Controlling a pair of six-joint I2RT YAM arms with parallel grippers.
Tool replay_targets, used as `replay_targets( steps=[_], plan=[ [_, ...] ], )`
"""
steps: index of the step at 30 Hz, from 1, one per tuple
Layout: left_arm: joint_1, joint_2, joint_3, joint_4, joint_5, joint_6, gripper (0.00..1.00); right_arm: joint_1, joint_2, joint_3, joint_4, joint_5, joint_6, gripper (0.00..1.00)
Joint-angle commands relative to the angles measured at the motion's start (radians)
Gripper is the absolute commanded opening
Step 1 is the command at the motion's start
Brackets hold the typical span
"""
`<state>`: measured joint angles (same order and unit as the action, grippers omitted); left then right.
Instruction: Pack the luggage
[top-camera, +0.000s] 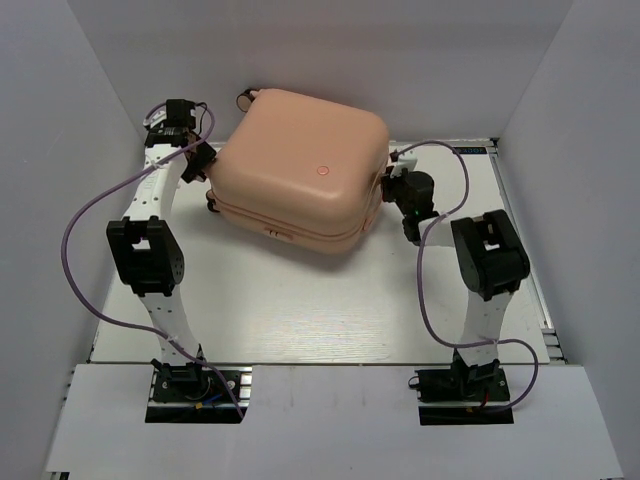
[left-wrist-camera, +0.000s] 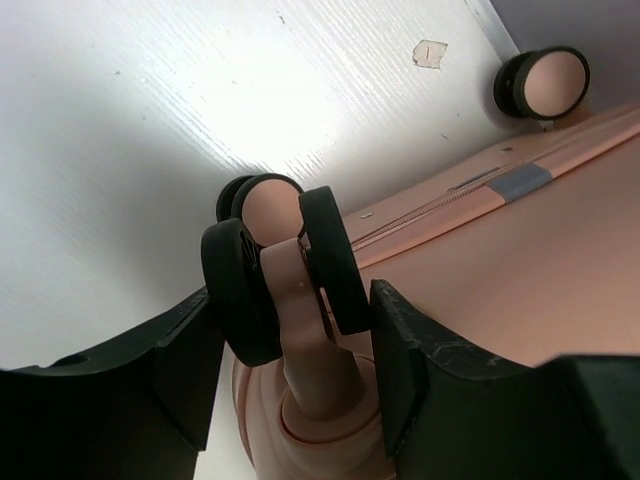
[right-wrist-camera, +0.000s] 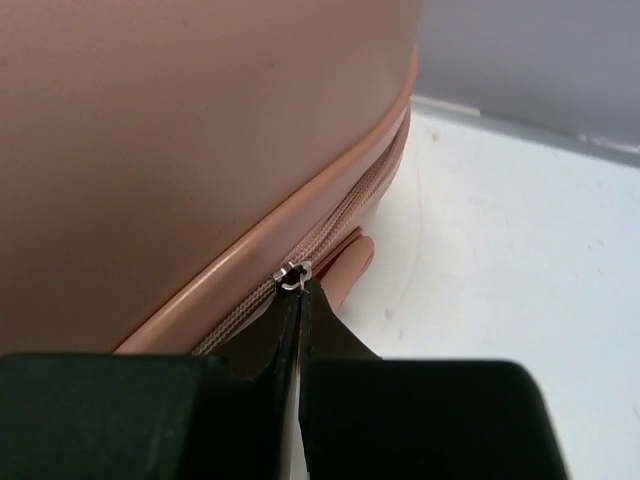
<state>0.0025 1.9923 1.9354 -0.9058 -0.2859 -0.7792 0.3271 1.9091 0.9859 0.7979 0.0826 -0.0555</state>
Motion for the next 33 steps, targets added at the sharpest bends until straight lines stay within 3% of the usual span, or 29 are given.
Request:
replay_targets(
  steps=[1,5,12,15,17,19,21,23,26,29,33],
  plan=[
    [0.060,0.149,-0.072,-0.130,-0.113,0.219,0.00,-0.115,0.096,0.124,0.297,0.040,-0.006,0.00],
    [0.085,0.175,-0.049,-0.136,-0.125,0.236,0.00,-0.178,0.169,0.186,0.320,-0.125,-0.061,0.00],
    [0.110,0.203,-0.042,-0.142,-0.154,0.262,0.00,-0.221,0.232,0.264,0.302,-0.110,-0.046,0.00],
    [0.110,0.214,-0.036,-0.142,-0.156,0.278,0.00,-0.215,0.155,0.292,0.201,-0.168,0.015,0.00],
    [0.108,0.218,-0.036,-0.143,-0.159,0.282,0.00,-0.218,0.105,0.307,-0.016,-0.198,0.074,0.00],
    [0.111,0.217,-0.038,-0.139,-0.173,0.290,0.00,-0.206,0.048,0.383,-0.365,-0.213,0.031,0.00],
    [0.110,0.214,-0.046,-0.136,-0.174,0.293,0.00,-0.209,0.038,0.465,-0.579,-0.230,0.034,0.00],
    [0.111,0.214,-0.044,-0.128,-0.171,0.296,0.00,-0.215,0.047,0.534,-0.722,-0.274,0.042,0.00],
    [0.111,0.214,-0.052,-0.122,-0.168,0.301,0.00,-0.212,0.062,0.591,-0.782,-0.284,-0.001,0.00],
    [0.113,0.211,-0.069,-0.110,-0.168,0.310,0.00,-0.209,0.117,0.638,-0.830,-0.201,-0.045,0.00],
    [0.113,0.206,-0.076,-0.107,-0.176,0.337,0.00,-0.206,0.215,0.695,-0.757,0.062,-0.128,0.00]
  ],
)
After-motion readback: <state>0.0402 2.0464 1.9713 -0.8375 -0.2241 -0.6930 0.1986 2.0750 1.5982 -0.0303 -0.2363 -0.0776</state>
